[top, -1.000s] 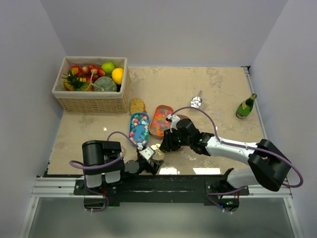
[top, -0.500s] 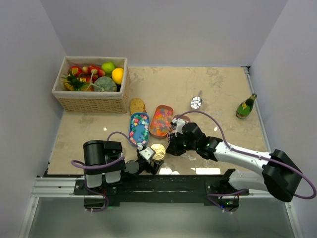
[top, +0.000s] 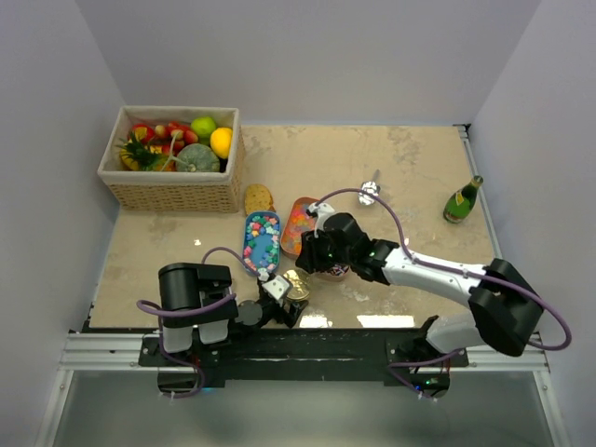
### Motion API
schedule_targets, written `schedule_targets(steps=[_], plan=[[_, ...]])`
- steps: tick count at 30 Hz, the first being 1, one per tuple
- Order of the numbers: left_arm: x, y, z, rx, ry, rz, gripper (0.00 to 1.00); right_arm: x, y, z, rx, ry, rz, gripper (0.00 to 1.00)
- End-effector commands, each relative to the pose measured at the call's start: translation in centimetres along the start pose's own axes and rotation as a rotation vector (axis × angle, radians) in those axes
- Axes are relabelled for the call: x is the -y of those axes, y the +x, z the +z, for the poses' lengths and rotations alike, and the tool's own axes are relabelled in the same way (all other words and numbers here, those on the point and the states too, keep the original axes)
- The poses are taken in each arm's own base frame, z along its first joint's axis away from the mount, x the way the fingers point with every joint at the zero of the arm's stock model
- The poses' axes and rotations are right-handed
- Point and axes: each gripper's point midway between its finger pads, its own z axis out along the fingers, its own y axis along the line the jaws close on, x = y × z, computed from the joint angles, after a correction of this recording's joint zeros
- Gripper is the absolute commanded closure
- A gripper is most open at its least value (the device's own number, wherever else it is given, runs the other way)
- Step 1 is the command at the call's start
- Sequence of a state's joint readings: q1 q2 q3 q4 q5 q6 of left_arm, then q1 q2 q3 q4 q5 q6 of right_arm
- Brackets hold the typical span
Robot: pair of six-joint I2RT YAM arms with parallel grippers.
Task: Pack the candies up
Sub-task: Screw the bottle lid onto the packing bottle.
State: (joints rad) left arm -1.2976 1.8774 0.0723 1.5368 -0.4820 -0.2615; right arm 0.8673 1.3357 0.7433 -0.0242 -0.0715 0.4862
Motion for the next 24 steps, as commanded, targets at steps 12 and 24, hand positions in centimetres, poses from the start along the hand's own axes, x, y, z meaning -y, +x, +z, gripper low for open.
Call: schedule_targets(steps=[12, 24], plan=[[0.5, -3.8, -1.8, 0.161, 0.065, -0.147, 0.19, -2.0, 1.9, 1.7, -0.097, -0.155, -0.063, 0.76], [0.1, -2.9, -1.4, 0.123, 0.031, -0.147, 0.16, -0.9, 7.0, 0.2, -0.206, -0.184, -0.019, 0.87]])
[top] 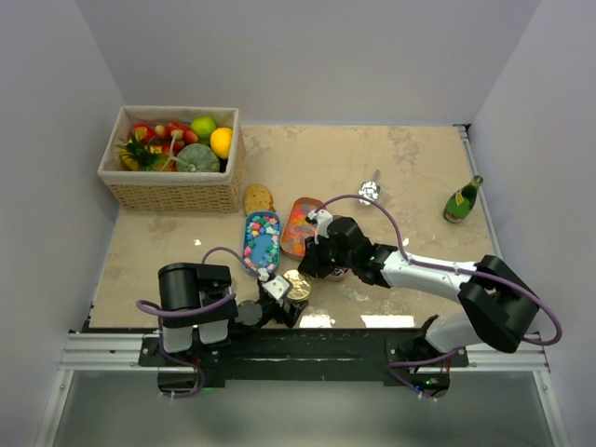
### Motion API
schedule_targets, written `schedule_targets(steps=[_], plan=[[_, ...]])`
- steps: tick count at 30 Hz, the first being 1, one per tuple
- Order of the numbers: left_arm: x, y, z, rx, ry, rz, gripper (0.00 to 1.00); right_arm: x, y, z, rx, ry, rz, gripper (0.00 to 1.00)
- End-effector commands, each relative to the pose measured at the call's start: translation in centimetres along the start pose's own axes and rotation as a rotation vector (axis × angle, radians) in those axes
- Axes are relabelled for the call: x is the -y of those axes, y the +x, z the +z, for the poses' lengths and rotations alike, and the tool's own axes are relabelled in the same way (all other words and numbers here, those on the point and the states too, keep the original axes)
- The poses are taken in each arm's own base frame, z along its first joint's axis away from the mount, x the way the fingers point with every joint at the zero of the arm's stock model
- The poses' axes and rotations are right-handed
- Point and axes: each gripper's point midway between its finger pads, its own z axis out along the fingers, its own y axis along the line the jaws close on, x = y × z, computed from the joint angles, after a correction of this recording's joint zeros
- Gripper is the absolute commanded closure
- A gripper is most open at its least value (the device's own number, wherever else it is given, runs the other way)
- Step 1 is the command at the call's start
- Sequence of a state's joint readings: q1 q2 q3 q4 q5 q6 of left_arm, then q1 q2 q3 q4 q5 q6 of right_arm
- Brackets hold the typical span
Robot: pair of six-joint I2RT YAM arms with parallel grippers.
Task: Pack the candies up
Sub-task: Screw the bottle lid onto the packing bottle.
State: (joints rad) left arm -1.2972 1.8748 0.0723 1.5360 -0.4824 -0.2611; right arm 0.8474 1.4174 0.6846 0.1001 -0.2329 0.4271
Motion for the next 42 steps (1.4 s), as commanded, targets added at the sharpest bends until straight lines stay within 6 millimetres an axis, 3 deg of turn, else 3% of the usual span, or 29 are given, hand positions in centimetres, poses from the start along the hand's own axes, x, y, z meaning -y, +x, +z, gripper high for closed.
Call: schedule_targets(steps=[1, 6, 9, 13, 17, 20, 21, 22, 25, 28, 33, 42], plan=[[0.0, -2.7, -1.4, 0.117, 0.027, -0.147, 0.16, -0.8, 4.5, -1.2, -0.128, -0.064, 0.032, 0.87], [0.0, -3.0, -0.5, 0.123, 0.011, -0.164, 0.16, -0.8, 5.7, -2.1, -0.137, -0.079, 0.043, 0.91], [0.0, -2.8, -0.4, 0.114, 0.006, -0.163, 0.16, -2.0, 6.2, -2.9, -0.132, -0.155, 0.039, 0.95], [0.1, -2.7, -0.2, 0.108, 0.004, -0.161, 0.16, -2.9, 5.5, -4.2, -0.091, -0.185, 0.044, 0.96], [0.2, -2.7, -0.2, 0.107, 0.012, -0.158, 0.16, -2.2, 4.7, -5.4, -0.057, -0.111, 0.066, 0.94], [0.4, -2.8, -0.2, 0.11, 0.023, -0.156, 0.16, -1.6, 2.6, -6.2, 0.013, -0.032, 0.078, 0.84], [0.4, -2.8, -0.3, 0.112, 0.027, -0.155, 0.17, -1.6, 1.9, -6.3, 0.037, -0.022, 0.075, 0.78], [0.4, -2.9, -0.3, 0.114, 0.029, -0.153, 0.16, -1.4, 1.1, -6.4, 0.062, 0.0, 0.073, 0.65], [0.6, -2.9, -0.4, 0.115, 0.038, -0.148, 0.16, -1.5, -0.8, -6.2, 0.097, 0.019, 0.043, 0.5], [0.7, -2.8, -0.3, 0.114, 0.045, -0.14, 0.16, -1.7, -1.7, -5.0, 0.067, 0.019, -0.007, 0.46], [1.1, -2.7, -0.2, 0.11, 0.069, -0.124, 0.13, -1.2, 0.2, -2.5, -0.056, 0.009, -0.041, 0.45], [1.7, -2.3, 0.0, 0.098, 0.102, -0.092, 0.04, -1.6, 4.0, -1.7, -0.186, 0.021, -0.047, 0.42]])
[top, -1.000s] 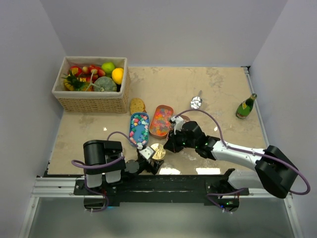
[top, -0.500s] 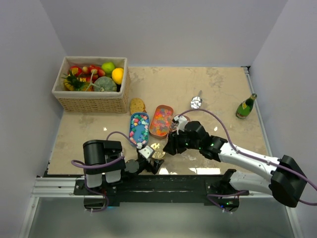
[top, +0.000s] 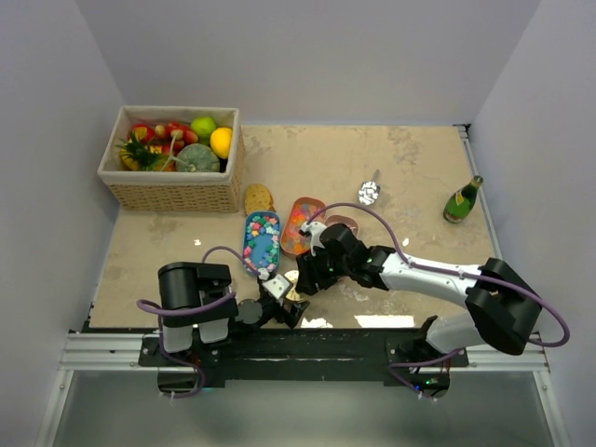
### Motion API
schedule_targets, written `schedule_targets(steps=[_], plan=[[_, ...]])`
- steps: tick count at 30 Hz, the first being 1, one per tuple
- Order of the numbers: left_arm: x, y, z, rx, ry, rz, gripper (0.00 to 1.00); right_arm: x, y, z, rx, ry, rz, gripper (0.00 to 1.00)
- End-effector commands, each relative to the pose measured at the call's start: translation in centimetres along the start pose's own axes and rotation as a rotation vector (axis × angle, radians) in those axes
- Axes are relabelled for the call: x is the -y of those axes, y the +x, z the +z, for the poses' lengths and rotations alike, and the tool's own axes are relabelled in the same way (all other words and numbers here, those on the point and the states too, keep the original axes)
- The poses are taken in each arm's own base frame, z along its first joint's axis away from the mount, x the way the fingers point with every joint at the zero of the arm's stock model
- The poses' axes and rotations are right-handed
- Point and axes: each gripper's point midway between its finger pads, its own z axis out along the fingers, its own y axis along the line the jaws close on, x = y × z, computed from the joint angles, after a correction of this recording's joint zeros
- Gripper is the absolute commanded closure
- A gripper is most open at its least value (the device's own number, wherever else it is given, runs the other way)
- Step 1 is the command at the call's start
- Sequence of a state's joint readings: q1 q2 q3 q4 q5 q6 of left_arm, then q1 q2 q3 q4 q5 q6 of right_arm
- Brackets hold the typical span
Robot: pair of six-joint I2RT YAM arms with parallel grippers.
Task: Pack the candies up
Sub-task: Screw the bottle lid onto the packing bottle.
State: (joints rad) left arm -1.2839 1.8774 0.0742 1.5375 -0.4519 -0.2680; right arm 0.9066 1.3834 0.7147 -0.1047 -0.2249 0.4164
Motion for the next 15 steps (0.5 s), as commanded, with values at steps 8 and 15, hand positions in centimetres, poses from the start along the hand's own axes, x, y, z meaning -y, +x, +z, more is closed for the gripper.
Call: schedule_targets(steps=[8, 15], plan=[[1.8, -2.0, 0.0, 0.096, 0.102, -0.063, 0.03, 1.3, 2.1, -0.5, -0.098, 0.137, -0.02, 0.44], [1.9, -2.1, -0.6, 0.105, 0.121, -0.068, 0.03, 3.1, 1.9, -0.9, -0.125, 0.277, -0.032, 0.45]])
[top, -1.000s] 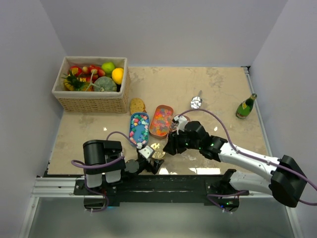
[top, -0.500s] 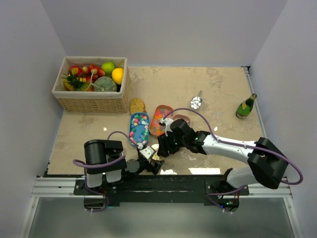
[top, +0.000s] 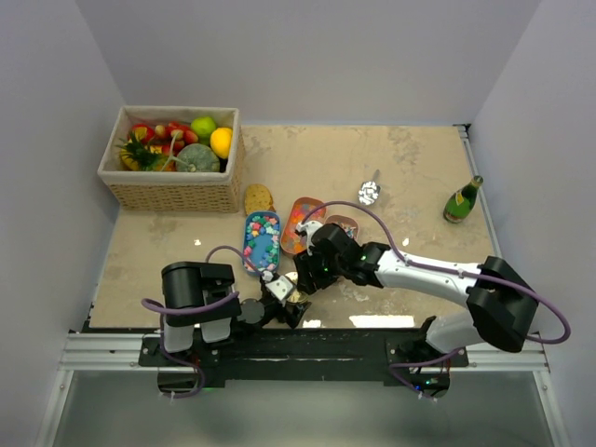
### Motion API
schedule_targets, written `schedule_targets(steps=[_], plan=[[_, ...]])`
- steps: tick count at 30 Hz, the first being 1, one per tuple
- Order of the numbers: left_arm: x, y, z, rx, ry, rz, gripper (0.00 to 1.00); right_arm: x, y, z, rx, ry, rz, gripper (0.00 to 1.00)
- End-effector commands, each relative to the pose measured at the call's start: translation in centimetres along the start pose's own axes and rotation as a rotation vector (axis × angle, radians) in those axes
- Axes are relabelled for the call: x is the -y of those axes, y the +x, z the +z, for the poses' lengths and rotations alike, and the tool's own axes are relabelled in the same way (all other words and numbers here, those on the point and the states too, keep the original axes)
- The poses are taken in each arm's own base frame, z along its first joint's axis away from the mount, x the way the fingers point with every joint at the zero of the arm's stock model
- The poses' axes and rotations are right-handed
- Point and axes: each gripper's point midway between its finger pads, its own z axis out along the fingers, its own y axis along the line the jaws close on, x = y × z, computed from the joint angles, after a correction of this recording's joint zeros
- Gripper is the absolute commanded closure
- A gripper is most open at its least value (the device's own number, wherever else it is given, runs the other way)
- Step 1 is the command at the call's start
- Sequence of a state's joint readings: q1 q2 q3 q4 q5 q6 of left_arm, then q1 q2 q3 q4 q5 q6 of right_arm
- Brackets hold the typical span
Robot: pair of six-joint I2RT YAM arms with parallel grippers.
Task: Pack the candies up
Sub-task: Screw the bottle lid onto the packing bottle.
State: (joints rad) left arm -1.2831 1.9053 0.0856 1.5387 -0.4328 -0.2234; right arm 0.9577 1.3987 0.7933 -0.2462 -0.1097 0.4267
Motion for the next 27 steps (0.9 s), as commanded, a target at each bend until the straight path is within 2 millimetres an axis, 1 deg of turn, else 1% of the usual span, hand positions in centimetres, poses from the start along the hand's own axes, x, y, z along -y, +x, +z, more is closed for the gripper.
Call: schedule_targets(steps=[1, 4, 5, 6, 7, 8, 9, 10, 11, 12, 14, 15, 16, 17, 18, 19, 20, 22, 25, 27], plan=[[1.5, -2.8, -1.0, 0.126, 0.101, -0.118, 0.03, 2.9, 1.6, 0.0, -0.083, 0.175, -0.02, 0.45], [1.5, -3.9, -1.7, 0.158, 0.111, -0.152, 0.03, 2.9, 1.4, 0.3, -0.088, 0.191, -0.023, 0.45], [1.3, -3.8, -2.2, 0.154, 0.111, -0.158, 0.03, 2.9, 1.4, 0.4, -0.091, 0.195, -0.018, 0.45], [1.1, -4.6, -3.1, 0.174, 0.116, -0.183, 0.03, 3.0, 1.3, 0.4, -0.086, 0.202, -0.019, 0.45], [1.0, -5.0, -3.5, 0.18, 0.118, -0.191, 0.03, 2.9, 1.1, 0.4, -0.082, 0.203, -0.017, 0.45], [0.6, -4.0, -4.0, 0.139, 0.11, -0.18, 0.02, 3.0, 1.1, 0.4, -0.08, 0.206, -0.013, 0.45], [0.9, -5.6, -4.2, 0.184, 0.125, -0.206, 0.02, 3.0, 0.9, 0.4, -0.073, 0.21, -0.014, 0.45], [1.2, -5.7, -4.3, 0.173, 0.138, -0.206, 0.02, 3.0, 0.7, 0.4, -0.068, 0.211, -0.011, 0.45], [1.2, -3.8, -3.7, 0.078, 0.12, -0.174, 0.02, 3.0, 0.7, 0.4, -0.067, 0.214, -0.008, 0.45], [1.7, -5.6, -3.6, 0.11, 0.13, -0.192, 0.02, 3.0, 0.6, 0.4, -0.063, 0.216, -0.007, 0.45], [2.4, -4.9, -3.1, 0.023, 0.128, -0.15, 0.02, 3.0, 0.5, 0.5, -0.059, 0.216, -0.005, 0.45], [2.7, -6.6, -3.4, 0.06, 0.141, -0.163, 0.02, 3.1, 0.4, 0.6, -0.057, 0.218, -0.004, 0.45], [2.6, -6.8, -3.5, 0.056, 0.134, -0.169, 0.02, 3.0, 0.5, 0.6, -0.056, 0.216, -0.005, 0.45], [2.5, -6.3, -3.7, 0.02, 0.128, -0.16, 0.02, 3.1, 0.5, 0.7, -0.058, 0.219, -0.007, 0.45], [2.5, -7.2, -3.9, 0.036, 0.127, -0.174, 0.02, 3.1, 0.5, 0.8, -0.056, 0.217, -0.007, 0.45], [2.0, -7.2, -3.9, 0.028, 0.096, -0.183, 0.02, 3.1, 0.5, 0.9, -0.057, 0.218, -0.009, 0.45], [1.7, -6.6, -4.0, -0.026, 0.062, -0.192, 0.02, 3.2, 0.5, 1.0, -0.058, 0.22, -0.009, 0.45], [1.0, -7.2, -4.1, -0.036, 0.009, -0.218, 0.02, 3.1, 0.4, 1.0, -0.053, 0.219, -0.01, 0.46], [0.5, -7.2, -4.2, -0.095, -0.042, -0.268, 0.04, 3.2, 0.1, 0.9, -0.04, 0.223, -0.011, 0.46], [0.1, -6.3, -4.1, -0.172, -0.084, -0.315, 0.07, 3.2, -0.3, 0.7, -0.019, 0.229, -0.005, 0.46]])
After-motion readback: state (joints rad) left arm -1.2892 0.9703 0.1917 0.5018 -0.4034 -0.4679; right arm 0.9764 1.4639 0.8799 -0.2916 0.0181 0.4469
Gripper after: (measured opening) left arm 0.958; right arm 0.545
